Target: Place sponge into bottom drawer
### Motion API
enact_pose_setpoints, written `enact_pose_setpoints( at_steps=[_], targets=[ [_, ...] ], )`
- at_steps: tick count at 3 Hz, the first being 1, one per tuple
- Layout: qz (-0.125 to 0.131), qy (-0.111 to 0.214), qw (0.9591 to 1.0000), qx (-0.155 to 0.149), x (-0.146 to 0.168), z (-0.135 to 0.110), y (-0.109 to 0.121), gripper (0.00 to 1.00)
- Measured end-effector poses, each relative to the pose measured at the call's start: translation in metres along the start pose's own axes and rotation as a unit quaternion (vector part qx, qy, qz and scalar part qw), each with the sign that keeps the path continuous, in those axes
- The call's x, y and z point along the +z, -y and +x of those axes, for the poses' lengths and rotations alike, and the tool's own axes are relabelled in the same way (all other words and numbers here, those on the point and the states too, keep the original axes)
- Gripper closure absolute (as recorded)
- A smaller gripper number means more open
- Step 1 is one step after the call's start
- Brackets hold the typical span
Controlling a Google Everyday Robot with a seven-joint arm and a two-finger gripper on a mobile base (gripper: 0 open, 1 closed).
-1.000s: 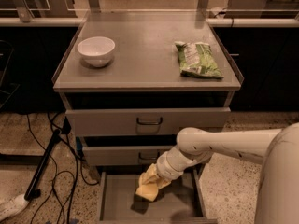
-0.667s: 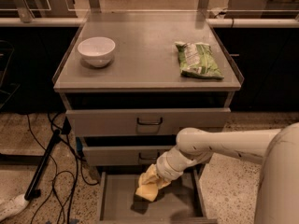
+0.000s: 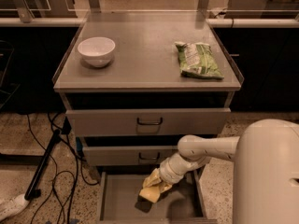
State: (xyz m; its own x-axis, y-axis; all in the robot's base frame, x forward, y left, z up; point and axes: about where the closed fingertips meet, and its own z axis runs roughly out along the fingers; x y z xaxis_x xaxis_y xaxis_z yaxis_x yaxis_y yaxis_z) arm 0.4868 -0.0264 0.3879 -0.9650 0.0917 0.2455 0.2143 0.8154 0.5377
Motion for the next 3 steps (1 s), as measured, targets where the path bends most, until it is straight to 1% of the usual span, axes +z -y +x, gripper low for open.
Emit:
enact_pose_setpoints(
  at_steps=[1, 2, 3],
  targets=[
    [0.0, -0.002, 1.0, 0.001, 0.001, 0.001, 0.0, 1.0],
    [-0.023, 0.006, 0.9981, 0.056, 0.014, 0.004, 0.002, 1.0],
    [-0.04, 0.018, 0.9938, 0.102, 0.029, -0.003, 0.004, 1.0]
  ],
)
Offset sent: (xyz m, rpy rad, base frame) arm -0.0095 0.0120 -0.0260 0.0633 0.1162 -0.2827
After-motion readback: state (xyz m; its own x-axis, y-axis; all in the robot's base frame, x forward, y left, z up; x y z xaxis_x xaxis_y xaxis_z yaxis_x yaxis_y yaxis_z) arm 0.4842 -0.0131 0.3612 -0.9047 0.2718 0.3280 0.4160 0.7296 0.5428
